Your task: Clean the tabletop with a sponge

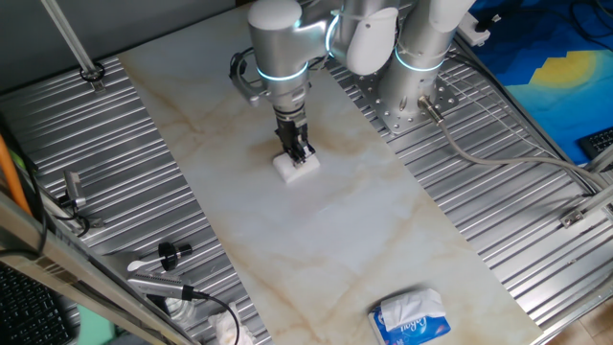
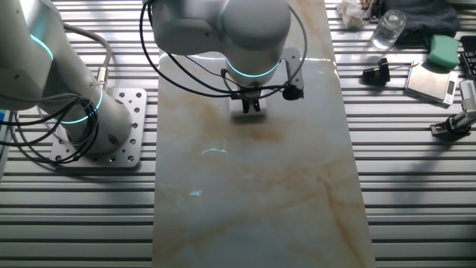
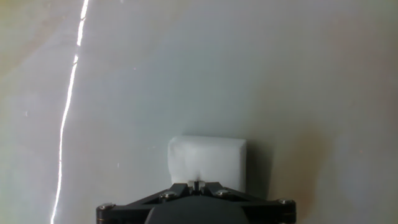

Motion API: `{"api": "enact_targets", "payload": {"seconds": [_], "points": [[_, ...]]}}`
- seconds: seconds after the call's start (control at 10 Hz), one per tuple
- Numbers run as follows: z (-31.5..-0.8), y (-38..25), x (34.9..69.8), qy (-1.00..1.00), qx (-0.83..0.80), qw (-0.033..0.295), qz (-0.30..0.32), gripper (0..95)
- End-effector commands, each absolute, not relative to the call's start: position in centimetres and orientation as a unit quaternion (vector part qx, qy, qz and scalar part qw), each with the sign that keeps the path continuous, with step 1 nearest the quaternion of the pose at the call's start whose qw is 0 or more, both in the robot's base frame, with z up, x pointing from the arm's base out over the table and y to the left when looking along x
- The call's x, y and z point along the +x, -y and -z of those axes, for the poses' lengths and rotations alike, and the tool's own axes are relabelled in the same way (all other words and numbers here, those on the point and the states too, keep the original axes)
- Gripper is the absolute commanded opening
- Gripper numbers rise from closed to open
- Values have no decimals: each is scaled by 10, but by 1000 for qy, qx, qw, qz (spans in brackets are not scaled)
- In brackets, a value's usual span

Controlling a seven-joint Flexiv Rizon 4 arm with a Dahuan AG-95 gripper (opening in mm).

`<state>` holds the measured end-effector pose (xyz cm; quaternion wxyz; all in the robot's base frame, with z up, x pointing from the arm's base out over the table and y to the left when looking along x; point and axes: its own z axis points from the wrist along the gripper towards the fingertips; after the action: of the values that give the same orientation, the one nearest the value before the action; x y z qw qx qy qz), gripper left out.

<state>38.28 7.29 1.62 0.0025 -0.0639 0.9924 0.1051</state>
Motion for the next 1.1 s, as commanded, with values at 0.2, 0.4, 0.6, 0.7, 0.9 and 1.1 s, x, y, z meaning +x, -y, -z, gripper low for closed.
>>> {"api": "enact_targets", "payload": {"seconds": [0.2,0.4,0.6,0.7,0.9,1.1], "points": [[-14,-73,384,-992,-67,2,-104,0],[-14,-73,384,-992,-71,-7,-105,0],[-14,-73,384,-991,-73,-28,-107,0],[-14,-73,384,-991,-72,-35,-105,0],[-14,-73,384,-992,-68,-50,-97,0],[-14,-73,384,-992,-66,-56,-97,0]]}}
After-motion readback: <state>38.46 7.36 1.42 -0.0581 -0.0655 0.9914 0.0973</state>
